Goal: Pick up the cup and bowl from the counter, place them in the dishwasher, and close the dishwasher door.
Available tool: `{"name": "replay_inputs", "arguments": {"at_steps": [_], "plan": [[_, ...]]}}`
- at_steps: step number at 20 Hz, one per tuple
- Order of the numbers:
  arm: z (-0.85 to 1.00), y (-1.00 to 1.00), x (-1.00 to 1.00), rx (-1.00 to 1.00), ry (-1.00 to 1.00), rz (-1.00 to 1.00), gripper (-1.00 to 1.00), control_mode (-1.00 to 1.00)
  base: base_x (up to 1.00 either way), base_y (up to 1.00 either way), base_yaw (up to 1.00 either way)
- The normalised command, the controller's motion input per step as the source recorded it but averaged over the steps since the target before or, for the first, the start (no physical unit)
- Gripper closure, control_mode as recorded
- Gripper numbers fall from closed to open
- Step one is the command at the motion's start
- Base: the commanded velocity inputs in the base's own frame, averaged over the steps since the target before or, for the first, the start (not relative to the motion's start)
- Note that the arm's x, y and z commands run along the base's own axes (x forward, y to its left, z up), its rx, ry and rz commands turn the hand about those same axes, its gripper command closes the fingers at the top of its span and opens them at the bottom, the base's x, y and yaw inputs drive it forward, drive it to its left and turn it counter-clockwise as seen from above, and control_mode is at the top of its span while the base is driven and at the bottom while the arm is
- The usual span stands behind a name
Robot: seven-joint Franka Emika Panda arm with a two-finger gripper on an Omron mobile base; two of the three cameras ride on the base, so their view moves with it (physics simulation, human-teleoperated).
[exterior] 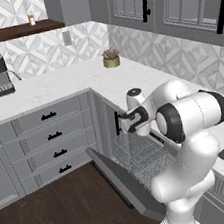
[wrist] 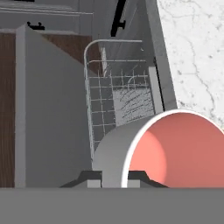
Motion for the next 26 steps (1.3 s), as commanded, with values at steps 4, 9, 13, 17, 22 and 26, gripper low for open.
{"name": "replay_inputs", "arguments": {"at_steps": [4, 9, 13, 17, 22, 26], "plan": [[-0.32, 0.00, -0.88, 0.00, -0.14, -0.16, 1.00, -1.00, 0.00, 0.00, 0.00], [-0.32, 0.17, -0.11, 0.00, -0.03, -0.28, 1.00, -1.00, 0.00, 0.00, 0.00], [-0.51, 0.32, 0.22, -0.09, -0.01, -0.28, 1.00, -1.00, 0.00, 0.00, 0.00], [-0.48, 0.08, 0.36, -0.16, 0.02, -0.14, 1.00, -1.00, 0.00, 0.00, 0.00], [-0.52, 0.00, 0.28, -0.20, 0.00, -0.07, 1.00, -1.00, 0.00, 0.00, 0.00], [-0.27, 0.00, 0.55, -0.11, 0.05, -0.14, 1.00, -1.00, 0.00, 0.00, 0.00]]}}
